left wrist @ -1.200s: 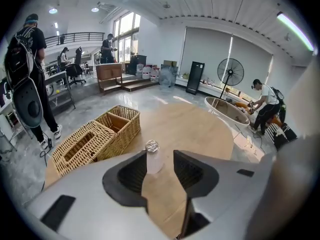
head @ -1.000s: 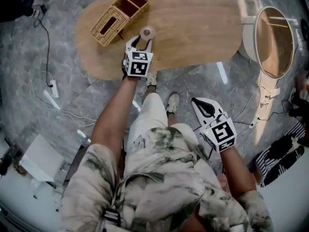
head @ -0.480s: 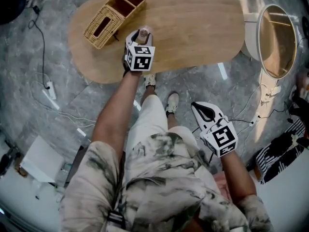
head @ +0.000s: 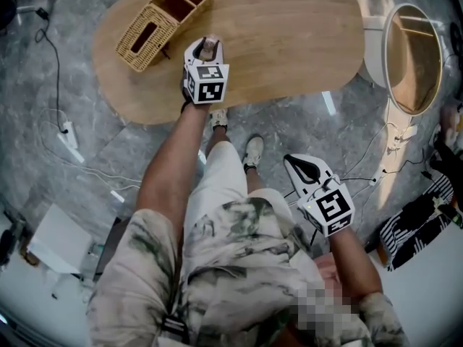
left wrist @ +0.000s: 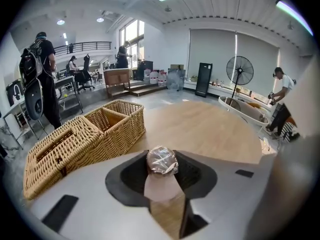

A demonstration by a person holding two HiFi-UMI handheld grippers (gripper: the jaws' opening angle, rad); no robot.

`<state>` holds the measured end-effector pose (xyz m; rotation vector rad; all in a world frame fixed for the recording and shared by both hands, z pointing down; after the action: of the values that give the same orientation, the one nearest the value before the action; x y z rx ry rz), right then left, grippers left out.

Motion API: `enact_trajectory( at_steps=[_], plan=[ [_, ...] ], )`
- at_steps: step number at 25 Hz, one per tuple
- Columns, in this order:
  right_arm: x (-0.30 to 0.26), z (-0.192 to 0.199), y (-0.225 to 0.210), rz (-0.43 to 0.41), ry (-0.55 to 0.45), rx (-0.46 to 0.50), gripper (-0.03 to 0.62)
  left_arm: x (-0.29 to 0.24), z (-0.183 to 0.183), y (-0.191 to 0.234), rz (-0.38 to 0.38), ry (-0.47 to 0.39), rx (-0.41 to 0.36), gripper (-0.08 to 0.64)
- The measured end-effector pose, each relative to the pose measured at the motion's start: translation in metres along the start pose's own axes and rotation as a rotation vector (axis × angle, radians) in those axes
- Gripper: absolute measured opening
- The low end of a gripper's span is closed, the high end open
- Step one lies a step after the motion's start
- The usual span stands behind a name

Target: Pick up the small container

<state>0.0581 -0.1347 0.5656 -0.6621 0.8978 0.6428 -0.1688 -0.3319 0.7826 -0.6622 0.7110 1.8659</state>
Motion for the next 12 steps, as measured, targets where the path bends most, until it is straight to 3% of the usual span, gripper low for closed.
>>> enact_trajectory(
  at_steps=[12],
  plan=[
    [0.011, -0.001, -0.003, 0.021, -0.027, -0.015, 0.02, 0.015, -0.006, 0.001, 0.009, 0.028, 0.025, 0.15]
  ],
)
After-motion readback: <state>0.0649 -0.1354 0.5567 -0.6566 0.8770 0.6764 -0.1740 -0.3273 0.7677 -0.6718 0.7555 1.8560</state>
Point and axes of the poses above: the fingertips, and each gripper's own axes: x backward along the fingers, y to its left, z out of its underside, the point moved 5 cm from there along x, backward along the fingers, and after that the axes turned 11 degrees about z, right-handed, at the moved point
